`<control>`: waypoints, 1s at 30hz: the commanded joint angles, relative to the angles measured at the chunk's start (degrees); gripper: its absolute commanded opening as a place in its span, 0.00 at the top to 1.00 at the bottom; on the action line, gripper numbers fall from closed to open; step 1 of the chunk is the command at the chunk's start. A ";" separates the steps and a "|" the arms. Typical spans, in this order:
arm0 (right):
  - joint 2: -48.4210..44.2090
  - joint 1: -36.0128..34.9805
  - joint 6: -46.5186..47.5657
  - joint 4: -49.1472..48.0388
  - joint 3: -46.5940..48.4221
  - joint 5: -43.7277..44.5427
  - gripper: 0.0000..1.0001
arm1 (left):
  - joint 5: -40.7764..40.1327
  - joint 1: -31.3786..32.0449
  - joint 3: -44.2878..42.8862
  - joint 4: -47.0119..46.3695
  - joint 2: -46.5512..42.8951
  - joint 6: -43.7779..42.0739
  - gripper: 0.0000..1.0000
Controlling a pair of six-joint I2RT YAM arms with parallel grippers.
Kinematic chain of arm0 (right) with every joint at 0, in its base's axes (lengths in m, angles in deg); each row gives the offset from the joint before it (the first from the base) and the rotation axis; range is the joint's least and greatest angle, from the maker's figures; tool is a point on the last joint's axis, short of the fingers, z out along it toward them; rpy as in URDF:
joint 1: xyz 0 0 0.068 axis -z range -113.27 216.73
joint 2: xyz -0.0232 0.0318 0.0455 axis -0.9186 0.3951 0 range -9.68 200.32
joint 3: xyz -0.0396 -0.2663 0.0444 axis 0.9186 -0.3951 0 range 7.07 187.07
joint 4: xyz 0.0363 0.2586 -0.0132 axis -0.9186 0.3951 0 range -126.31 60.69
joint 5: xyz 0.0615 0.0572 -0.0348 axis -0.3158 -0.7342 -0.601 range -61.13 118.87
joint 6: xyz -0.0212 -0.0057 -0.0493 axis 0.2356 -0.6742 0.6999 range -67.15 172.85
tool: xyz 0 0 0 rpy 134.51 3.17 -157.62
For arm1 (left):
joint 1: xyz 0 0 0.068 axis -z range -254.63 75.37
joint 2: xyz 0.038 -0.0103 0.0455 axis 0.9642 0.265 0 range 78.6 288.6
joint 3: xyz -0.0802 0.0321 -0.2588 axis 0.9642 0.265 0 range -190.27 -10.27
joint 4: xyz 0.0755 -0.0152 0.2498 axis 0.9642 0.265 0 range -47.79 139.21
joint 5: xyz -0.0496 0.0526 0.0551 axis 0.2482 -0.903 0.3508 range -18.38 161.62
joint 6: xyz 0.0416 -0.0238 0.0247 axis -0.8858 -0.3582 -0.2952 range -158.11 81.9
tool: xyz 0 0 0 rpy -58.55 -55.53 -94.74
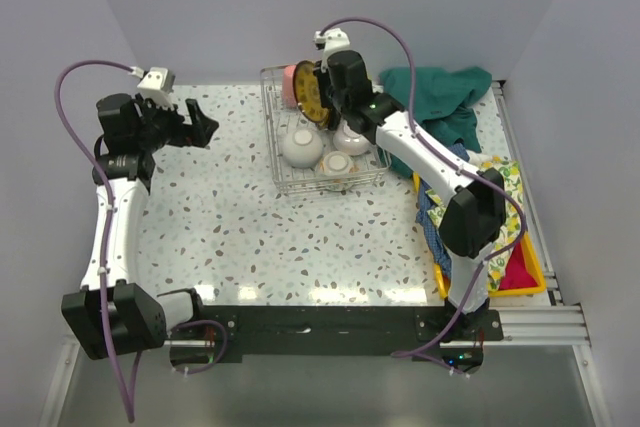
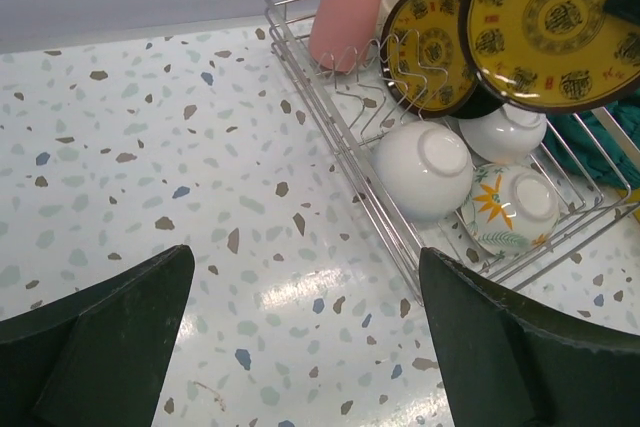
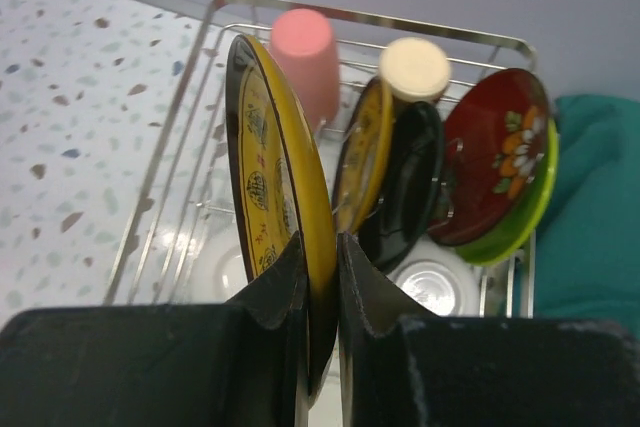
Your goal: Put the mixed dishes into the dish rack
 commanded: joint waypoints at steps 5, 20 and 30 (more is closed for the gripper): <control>3.73 0.89 1.94 -6.14 5.83 15.63 1.00 | 0.24 -1.04 1.27 -2.32 -1.69 1.70 0.00; 13.93 -0.42 2.99 -9.66 13.74 27.76 1.00 | 0.16 -2.62 2.15 -2.05 -1.25 1.44 0.00; 18.15 -1.22 0.80 -8.52 16.29 27.15 1.00 | 0.42 -3.15 3.29 -2.05 -1.34 1.52 0.00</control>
